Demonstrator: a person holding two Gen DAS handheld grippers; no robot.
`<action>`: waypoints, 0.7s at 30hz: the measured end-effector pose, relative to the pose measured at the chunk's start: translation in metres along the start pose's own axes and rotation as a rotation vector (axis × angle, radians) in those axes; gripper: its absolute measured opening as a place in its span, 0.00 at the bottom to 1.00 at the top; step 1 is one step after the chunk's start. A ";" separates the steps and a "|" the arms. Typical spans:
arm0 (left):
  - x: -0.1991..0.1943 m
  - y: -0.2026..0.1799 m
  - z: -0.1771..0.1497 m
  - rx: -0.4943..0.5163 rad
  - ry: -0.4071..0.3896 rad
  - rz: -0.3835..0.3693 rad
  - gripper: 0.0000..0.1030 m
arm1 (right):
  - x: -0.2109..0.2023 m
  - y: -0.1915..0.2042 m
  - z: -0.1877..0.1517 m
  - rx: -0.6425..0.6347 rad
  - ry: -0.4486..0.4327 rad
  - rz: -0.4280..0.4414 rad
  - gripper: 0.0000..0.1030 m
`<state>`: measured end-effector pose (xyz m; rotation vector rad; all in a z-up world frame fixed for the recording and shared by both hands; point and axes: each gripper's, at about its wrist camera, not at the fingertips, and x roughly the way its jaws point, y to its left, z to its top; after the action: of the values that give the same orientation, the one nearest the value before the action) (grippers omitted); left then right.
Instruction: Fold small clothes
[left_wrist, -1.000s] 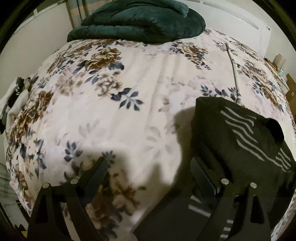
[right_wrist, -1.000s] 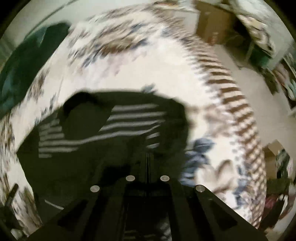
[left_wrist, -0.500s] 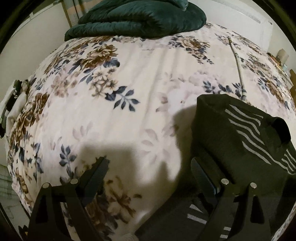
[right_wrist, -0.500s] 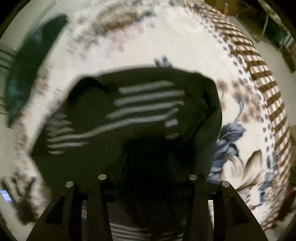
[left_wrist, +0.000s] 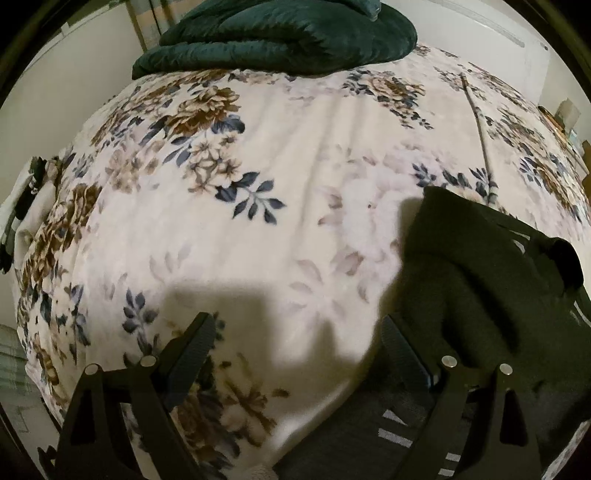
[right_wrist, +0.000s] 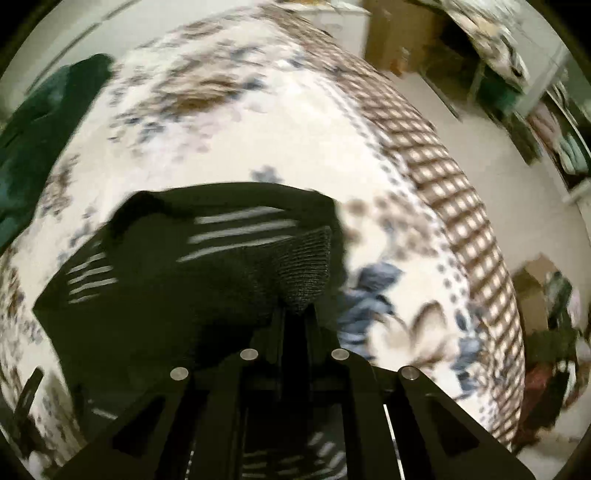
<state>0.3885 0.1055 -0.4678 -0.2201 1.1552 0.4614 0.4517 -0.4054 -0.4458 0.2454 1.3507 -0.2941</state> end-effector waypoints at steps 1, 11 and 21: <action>0.000 -0.001 0.001 -0.002 0.001 -0.002 0.89 | 0.013 -0.006 0.004 0.004 0.044 -0.005 0.08; 0.015 -0.013 0.011 0.021 0.023 -0.013 0.89 | 0.004 -0.002 0.010 0.033 0.042 0.106 0.54; 0.078 -0.086 0.037 0.265 0.083 0.020 0.89 | 0.069 -0.012 0.020 -0.020 0.181 -0.013 0.58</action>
<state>0.4841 0.0622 -0.5299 0.0024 1.2871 0.3152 0.4789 -0.4282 -0.5095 0.2510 1.5338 -0.2745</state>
